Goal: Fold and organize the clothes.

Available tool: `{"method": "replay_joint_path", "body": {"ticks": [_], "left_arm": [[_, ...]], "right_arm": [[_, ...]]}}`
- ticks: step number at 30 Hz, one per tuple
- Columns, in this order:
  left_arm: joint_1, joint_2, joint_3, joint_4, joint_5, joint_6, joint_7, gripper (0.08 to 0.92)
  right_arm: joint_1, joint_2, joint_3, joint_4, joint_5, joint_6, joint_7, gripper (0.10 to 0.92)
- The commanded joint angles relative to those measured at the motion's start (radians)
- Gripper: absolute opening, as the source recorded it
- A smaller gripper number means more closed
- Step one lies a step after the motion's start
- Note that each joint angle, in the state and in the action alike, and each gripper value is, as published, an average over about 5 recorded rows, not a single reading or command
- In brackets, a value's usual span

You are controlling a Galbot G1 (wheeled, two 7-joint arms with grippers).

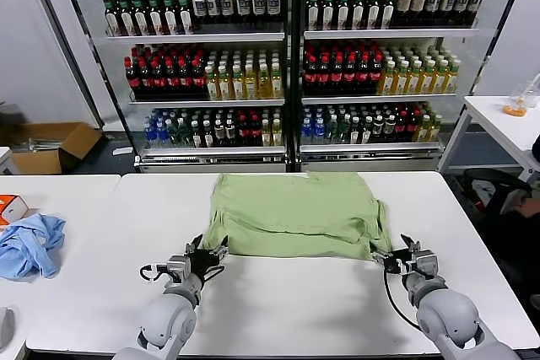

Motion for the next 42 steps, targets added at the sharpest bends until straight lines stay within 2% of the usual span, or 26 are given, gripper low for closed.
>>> {"method": "replay_joint_path", "body": {"ticks": [1,10,15,18,21,30,36,39,42], "left_arm": [[0.009,-0.001,0.001,0.02,-0.006,0.003,0.007,0.586],[0.015,0.011,-0.008,0.009,-0.056,0.006,0.022,0.326],[0.053,0.022,-0.025,-0.05,-0.08,0.004,0.023,0.179],[0.101,0.026,-0.041,-0.117,-0.09,0.008,0.018,0.115],[0.172,0.031,-0.052,-0.187,-0.09,0.016,0.013,0.099],[0.436,0.031,-0.089,-0.423,-0.048,0.033,-0.001,0.099],[0.568,0.029,-0.113,-0.524,-0.001,0.039,-0.005,0.099],[0.613,0.035,-0.134,-0.561,0.005,0.053,-0.006,0.099],[0.625,0.049,-0.163,-0.589,0.006,0.057,-0.006,0.099]], "right_arm": [[-0.022,0.01,-0.01,-0.014,0.081,-0.043,0.01,0.681],[-0.026,0.0,-0.016,0.004,0.084,-0.042,0.002,0.421],[-0.085,-0.02,0.017,0.065,0.081,-0.041,-0.001,0.274],[-0.15,-0.039,0.061,0.126,0.079,-0.041,-0.003,0.193],[-0.236,-0.064,0.116,0.199,0.075,-0.041,-0.002,0.147],[-0.536,-0.093,0.284,0.384,0.023,-0.041,-0.006,0.143],[-0.683,-0.095,0.358,0.463,-0.047,-0.043,-0.021,0.149],[-0.691,-0.098,0.381,0.491,-0.064,-0.042,-0.026,0.2],[-0.657,-0.105,0.403,0.505,-0.055,-0.034,-0.022,0.286]]}}
